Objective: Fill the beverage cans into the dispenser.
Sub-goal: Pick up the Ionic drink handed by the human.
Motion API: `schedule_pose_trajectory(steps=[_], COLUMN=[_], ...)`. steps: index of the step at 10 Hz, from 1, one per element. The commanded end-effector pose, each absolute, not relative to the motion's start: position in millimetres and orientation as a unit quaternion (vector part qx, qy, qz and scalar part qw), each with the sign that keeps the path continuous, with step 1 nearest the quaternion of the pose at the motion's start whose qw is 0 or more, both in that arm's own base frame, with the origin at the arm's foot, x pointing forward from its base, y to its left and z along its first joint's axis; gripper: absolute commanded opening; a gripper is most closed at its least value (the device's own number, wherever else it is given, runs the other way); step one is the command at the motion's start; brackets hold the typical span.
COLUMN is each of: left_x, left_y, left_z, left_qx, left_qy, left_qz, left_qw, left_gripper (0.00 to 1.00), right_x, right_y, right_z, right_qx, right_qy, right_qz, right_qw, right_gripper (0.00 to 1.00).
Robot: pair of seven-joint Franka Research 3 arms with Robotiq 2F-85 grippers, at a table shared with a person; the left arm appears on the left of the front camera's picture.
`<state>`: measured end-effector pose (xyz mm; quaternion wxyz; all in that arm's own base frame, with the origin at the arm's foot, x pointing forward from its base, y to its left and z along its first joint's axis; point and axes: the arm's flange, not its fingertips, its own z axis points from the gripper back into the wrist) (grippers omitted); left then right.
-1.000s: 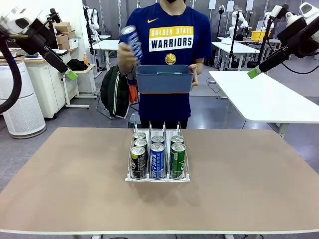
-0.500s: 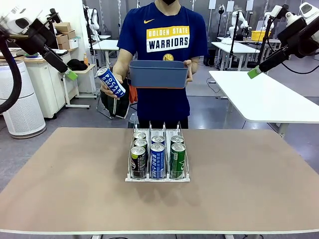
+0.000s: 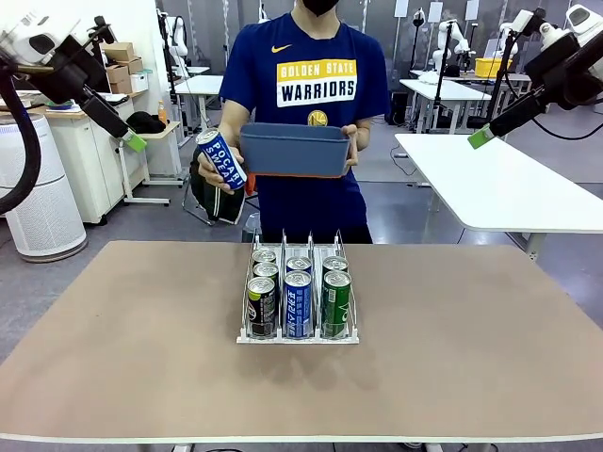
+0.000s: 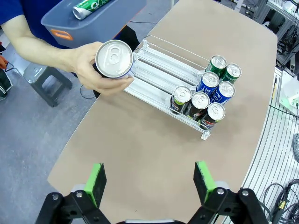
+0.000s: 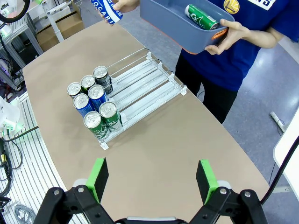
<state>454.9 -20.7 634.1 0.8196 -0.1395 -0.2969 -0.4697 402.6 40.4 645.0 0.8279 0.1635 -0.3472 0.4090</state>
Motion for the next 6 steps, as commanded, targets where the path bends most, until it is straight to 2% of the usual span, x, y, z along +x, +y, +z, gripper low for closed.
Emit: schedule_pose_trajectory(steps=[1, 6], left_x=[455.6, 455.6], left_y=[-19.6, -19.6], left_z=[632.3, 632.3], left_qx=[-0.145, -0.145], left_qy=[-0.298, -0.298], left_qz=[-0.47, -0.47], left_qw=[0.818, 0.818], left_gripper=[1.0, 1.0], right_x=[402.2, 402.2], right_y=[40.7, 40.7], right_z=[643.4, 643.4], right_qx=[0.164, 0.164], right_qy=[-0.347, -0.347], right_qz=[0.409, 0.409], right_qw=[0.828, 0.828], right_gripper=[1.0, 1.0])
